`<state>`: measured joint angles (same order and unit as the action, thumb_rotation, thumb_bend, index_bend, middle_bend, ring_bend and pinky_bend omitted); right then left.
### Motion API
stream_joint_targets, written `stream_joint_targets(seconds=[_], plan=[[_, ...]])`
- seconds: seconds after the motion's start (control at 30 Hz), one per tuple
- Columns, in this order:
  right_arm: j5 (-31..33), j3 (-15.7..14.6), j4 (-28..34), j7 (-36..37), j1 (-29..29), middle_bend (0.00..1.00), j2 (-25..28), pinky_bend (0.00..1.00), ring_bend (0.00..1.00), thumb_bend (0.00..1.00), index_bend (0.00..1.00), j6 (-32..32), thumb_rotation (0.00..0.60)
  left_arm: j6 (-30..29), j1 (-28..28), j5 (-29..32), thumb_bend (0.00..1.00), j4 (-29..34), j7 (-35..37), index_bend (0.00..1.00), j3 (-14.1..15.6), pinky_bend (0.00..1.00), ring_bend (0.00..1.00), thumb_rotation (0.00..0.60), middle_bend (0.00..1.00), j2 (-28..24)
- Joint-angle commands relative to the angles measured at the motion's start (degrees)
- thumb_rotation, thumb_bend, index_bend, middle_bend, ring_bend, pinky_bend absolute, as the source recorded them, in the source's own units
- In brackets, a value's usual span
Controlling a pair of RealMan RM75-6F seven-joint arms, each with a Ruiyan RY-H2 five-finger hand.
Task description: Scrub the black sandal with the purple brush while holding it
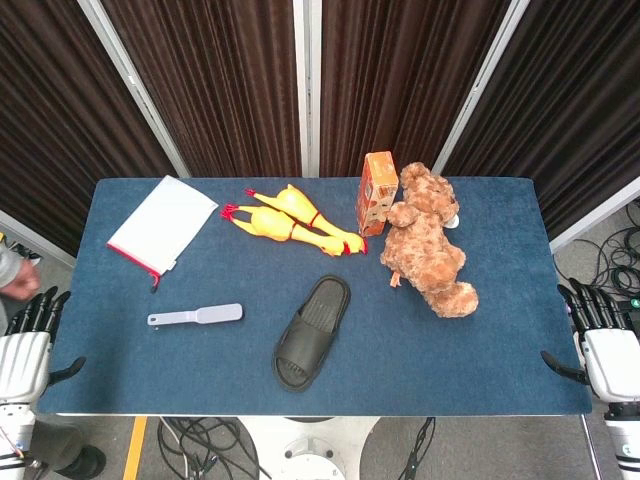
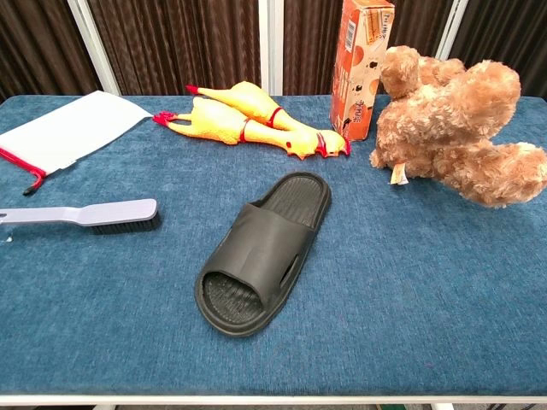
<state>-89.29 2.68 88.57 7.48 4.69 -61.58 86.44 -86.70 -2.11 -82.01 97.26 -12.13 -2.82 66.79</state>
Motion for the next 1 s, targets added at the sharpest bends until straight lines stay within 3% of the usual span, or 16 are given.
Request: stream_joint_targets(seconds=[0.03,0.3,0.53,0.73,0.9,1.0], plan=[[0.0,-0.1,-0.2,0.2,-0.1,0.0,0.0,0.0,0.0,0.07,0.0,-0.1,0.6,0.2,-0.1,0.1,0.19,0.0,-0.1,0.15,0.1,0.18,0.1,0.6,0.16,0.0],[0.0,0.5,0.1,0.4,0.4,0.0,0.5,0.0,0.0,0.06,0.0,-0.1,0.6,2.9,-2.7,0.2,0.19,-0.9,1.4,0.15,-1.5,0.18,0.1,0.6,0.16,-0.2],[0.1,2.3,2.4,-3.2,1.8,0.0,3.1,0.0,0.0,0.07,0.0,-0.2,0.6,16.8,-11.6,2.4,0.19,-2.0,5.2,0.19,-3.8,0.19,0.1,0.6,0.17,-0.8],[0.3,3.2,4.4,-5.1,2.9,0.0,4.7,0.0,0.0,0.07,0.0,-1.0,0.6,29.6,-19.2,7.1,0.19,-5.8,6.9,0.27,-4.9,0.22,0.18,0.6,0.28,2.4],[0.5,3.2,4.7,-5.5,3.4,0.0,4.7,0.0,0.0,0.07,0.0,-1.9,0.6,39.5,-24.8,14.8,0.19,-9.5,3.5,0.3,-5.1,0.29,0.22,0.6,0.31,5.7],[0.8,3.0,4.6,-5.4,3.5,0.0,4.5,0.0,0.0,0.07,0.0,-2.3,0.6,42.0,-27.0,19.1,0.19,-10.9,0.0,0.31,-4.8,0.31,0.25,0.6,0.34,7.3]])
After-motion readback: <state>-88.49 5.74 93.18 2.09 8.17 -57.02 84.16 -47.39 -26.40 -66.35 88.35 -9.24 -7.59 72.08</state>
